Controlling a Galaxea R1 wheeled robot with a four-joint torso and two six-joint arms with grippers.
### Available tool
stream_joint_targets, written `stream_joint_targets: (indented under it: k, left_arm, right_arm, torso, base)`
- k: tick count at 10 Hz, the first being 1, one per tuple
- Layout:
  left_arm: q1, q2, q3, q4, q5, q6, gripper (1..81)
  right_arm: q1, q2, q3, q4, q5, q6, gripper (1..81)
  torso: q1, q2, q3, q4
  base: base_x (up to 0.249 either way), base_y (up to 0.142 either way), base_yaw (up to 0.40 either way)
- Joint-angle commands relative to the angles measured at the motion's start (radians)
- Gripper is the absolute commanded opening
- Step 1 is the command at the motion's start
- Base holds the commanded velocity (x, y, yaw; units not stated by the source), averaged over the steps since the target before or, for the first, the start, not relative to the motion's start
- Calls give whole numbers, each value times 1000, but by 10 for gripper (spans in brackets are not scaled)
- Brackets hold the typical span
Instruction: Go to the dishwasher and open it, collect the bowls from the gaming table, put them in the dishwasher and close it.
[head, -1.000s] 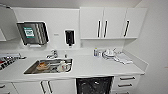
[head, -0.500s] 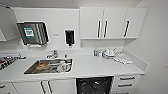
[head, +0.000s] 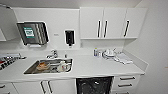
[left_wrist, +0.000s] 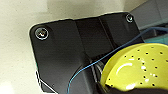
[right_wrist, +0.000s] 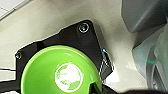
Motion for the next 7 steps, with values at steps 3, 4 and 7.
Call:
stream_joint_targets:
  k: [3, 4, 7]
  left_arm:
    - [-29, -156, 238, 0, 8, -1, 10]
    - [-30, -191, 294, 4, 8, -1, 10]
    - [-29, -211, 308, 4, 8, -3, 10]
  right_arm:
    - [46, -130, 153, 7, -34, 2, 10]
    - [48, -131, 158, 7, -34, 2, 10]
    - [52, -125, 166, -2, -35, 2, 10]
  torso:
    - [0, 0, 0, 0]
    - [0, 0, 0, 0]
    - [0, 0, 3, 0]
  base:
    - [0, 0, 0]
    - [0, 0, 0]
    - [0, 0, 0]
